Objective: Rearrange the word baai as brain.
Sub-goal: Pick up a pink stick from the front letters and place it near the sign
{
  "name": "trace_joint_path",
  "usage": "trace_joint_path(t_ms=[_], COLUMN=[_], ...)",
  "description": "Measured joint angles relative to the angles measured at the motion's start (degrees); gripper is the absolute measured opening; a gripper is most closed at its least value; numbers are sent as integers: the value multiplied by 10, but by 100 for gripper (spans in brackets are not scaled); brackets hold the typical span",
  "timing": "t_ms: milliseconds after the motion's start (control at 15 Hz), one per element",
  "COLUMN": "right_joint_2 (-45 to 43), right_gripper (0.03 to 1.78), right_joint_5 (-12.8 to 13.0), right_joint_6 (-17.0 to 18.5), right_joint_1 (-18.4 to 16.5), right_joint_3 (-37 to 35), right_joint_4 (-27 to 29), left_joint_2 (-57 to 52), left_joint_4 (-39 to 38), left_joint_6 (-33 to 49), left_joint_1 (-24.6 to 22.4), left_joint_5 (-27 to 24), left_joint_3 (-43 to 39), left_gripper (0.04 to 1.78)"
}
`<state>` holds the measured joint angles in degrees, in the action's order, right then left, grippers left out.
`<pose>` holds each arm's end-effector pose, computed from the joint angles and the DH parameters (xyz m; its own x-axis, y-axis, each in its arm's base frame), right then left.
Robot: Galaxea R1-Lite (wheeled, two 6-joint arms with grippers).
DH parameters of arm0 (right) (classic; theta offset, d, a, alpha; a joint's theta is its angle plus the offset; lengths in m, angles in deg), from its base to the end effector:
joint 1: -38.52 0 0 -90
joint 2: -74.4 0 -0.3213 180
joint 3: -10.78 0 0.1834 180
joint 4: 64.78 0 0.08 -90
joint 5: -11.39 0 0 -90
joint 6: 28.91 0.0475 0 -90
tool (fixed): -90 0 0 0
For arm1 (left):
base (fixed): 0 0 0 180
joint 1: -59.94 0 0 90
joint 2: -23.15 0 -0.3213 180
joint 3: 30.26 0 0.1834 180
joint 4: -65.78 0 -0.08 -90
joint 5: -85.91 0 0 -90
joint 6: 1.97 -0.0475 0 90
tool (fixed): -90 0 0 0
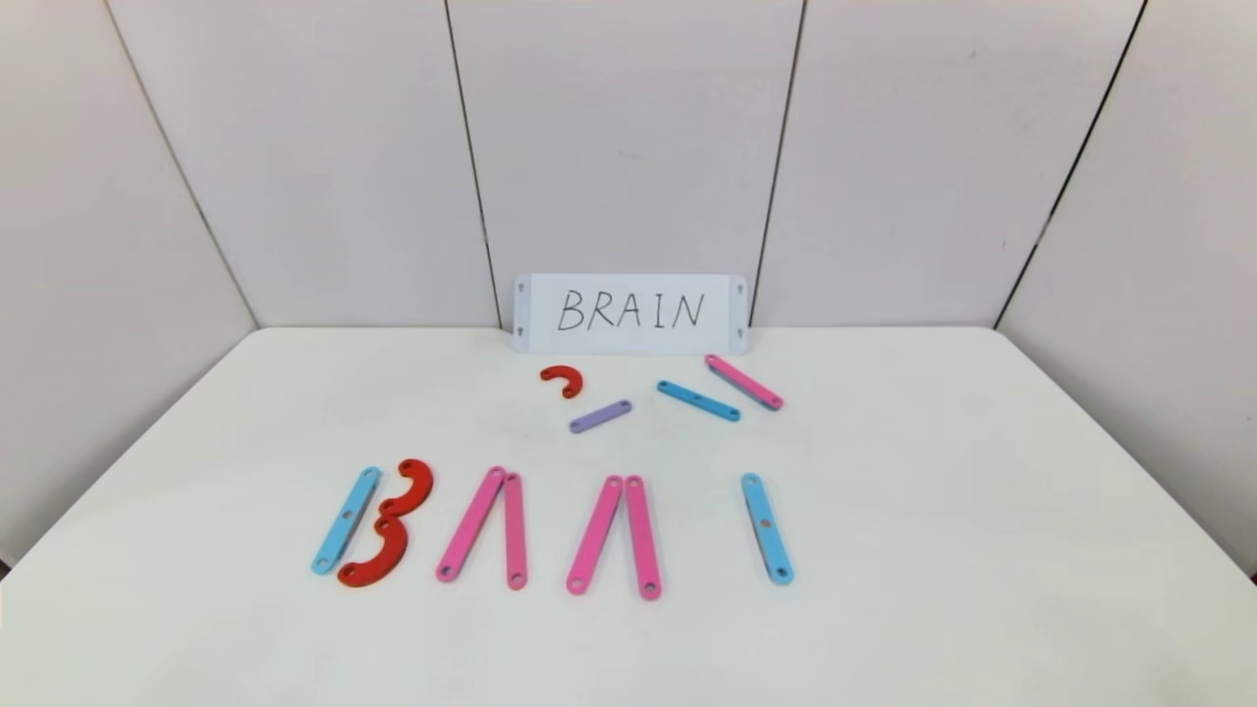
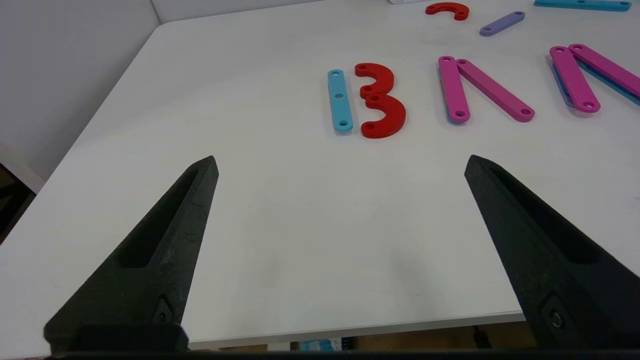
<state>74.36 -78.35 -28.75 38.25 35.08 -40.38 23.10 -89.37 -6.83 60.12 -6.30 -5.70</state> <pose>-0.0267 -0.0001 0.0752 1.0000 -0.0093 -0.0010 0.0093 1.0000 0.0028 -0.0271 -0.0017 0.0756 0.9991 -0.0417 -0.0042 0.0419 0.9955 0.0846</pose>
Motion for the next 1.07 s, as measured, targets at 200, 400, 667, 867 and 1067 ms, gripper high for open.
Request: trace_joint_path(t_ms=[200, 400, 667, 867, 1067], right_joint_2=[0, 0, 0, 0, 15], right_gripper=[174, 174, 174, 174, 174], right_joint_5=[0, 0, 0, 1, -2], right_joint_6=[0, -2, -1, -1, -1], right_joint_1=[0, 0, 0, 0, 0], right_joint_3=[0, 0, 0, 21, 81], right_joint_4=[0, 0, 0, -1, 3], left_joint_2=[0, 0, 0, 2, 15], left_joint_4=[-2, 2, 5, 7, 22], left_joint_6=[2, 5, 8, 8, 7], left_joint_1=[0, 0, 0, 0, 0], left_joint_5=[0, 5, 9, 7, 6], left_joint_3=[0, 1, 4, 23, 73], left_gripper=[173, 173, 173, 173, 173])
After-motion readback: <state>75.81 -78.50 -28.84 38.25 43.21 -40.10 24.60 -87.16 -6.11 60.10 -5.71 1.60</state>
